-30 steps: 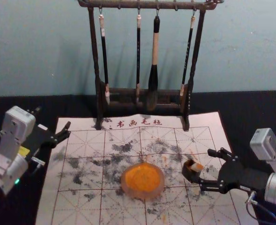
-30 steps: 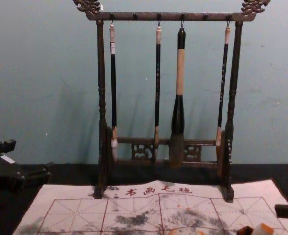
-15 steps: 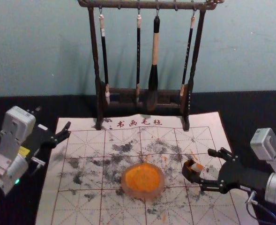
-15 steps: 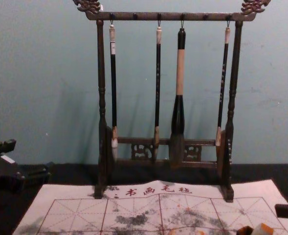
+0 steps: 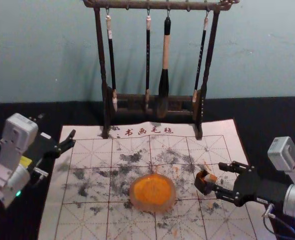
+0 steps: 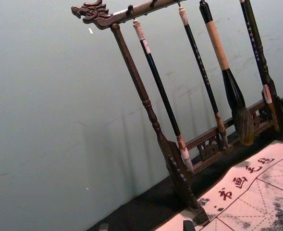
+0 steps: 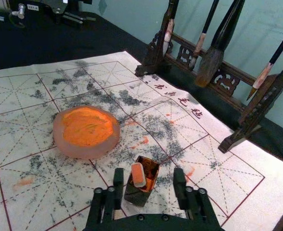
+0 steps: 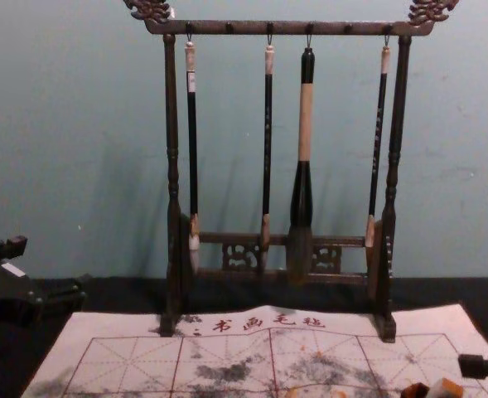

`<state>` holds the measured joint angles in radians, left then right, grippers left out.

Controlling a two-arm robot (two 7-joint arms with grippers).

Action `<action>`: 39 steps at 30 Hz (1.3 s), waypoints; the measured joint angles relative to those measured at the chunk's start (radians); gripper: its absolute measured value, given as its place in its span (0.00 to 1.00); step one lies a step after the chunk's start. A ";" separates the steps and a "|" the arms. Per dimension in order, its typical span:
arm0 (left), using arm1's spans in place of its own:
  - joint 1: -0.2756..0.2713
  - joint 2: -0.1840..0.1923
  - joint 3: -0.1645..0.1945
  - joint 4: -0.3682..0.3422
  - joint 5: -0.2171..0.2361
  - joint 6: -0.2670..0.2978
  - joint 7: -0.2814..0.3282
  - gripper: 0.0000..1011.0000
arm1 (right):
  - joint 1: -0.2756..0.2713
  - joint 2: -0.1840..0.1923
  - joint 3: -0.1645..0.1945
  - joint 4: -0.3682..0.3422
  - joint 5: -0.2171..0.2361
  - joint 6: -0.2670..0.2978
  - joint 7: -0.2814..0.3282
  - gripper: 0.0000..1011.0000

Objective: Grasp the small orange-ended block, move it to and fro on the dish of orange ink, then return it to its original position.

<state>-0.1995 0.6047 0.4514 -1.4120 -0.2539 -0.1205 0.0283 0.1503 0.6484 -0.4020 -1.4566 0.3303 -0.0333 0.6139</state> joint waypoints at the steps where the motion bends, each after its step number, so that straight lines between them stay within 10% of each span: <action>1: 0.000 0.000 0.000 0.000 0.000 0.000 0.000 0.99 | 0.000 0.000 0.000 0.000 0.000 0.000 0.000 0.63; 18: 0.000 0.000 0.000 0.000 0.000 0.000 0.000 0.99 | 0.000 0.000 0.000 0.000 0.000 0.000 0.000 0.10; 39: 0.000 0.000 0.000 0.000 0.000 0.000 0.000 0.99 | 0.000 0.000 0.000 0.000 0.000 0.000 0.000 0.09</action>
<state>-0.1995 0.6047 0.4514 -1.4120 -0.2539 -0.1205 0.0283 0.1503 0.6483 -0.4020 -1.4566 0.3303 -0.0334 0.6138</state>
